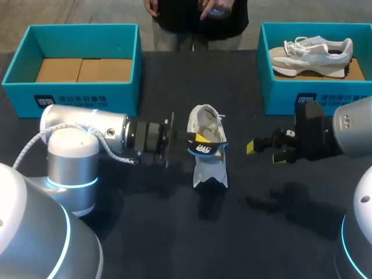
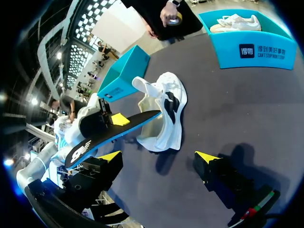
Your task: Take the shoe out of the shoebox, open the shoe tongue, remove and reinsert the insole, then place the shoe into the shoebox
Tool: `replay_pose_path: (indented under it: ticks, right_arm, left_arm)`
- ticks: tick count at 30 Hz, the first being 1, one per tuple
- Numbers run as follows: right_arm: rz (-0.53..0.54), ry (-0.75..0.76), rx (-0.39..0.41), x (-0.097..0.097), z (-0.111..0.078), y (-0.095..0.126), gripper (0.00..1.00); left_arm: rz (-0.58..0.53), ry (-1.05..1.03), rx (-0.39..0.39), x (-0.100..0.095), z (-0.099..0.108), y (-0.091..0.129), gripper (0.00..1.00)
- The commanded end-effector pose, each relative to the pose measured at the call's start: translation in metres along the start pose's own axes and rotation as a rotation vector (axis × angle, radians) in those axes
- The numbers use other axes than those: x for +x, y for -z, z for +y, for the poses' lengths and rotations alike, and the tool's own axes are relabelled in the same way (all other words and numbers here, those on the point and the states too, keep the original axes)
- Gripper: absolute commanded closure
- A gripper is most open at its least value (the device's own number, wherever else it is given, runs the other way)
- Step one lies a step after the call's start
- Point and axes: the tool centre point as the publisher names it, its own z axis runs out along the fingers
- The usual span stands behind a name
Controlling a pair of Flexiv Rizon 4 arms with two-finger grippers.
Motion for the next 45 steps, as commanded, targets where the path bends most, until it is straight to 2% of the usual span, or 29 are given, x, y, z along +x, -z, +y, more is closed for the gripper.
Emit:
replay_pose_path:
  ticks: [1,15,31,45]
  right_arm:
    - [-0.001,0.000,-0.002,0.001,-0.002,0.000,0.00]
    - [-0.001,0.000,-0.002,0.001,-0.002,0.000,0.00]
    - [-0.001,0.000,-0.002,0.001,-0.002,0.000,0.00]
    - [-0.001,0.000,-0.002,0.001,-0.002,0.000,0.00]
  left_arm:
    - [0.000,0.004,-0.013,0.004,0.002,0.003,1.00]
    - [0.003,-0.023,-0.044,0.003,0.025,-0.004,1.00]
    - [0.003,-0.031,-0.081,0.004,0.048,0.000,1.00]
    - [0.002,-0.020,-0.108,0.002,0.056,0.000,1.00]
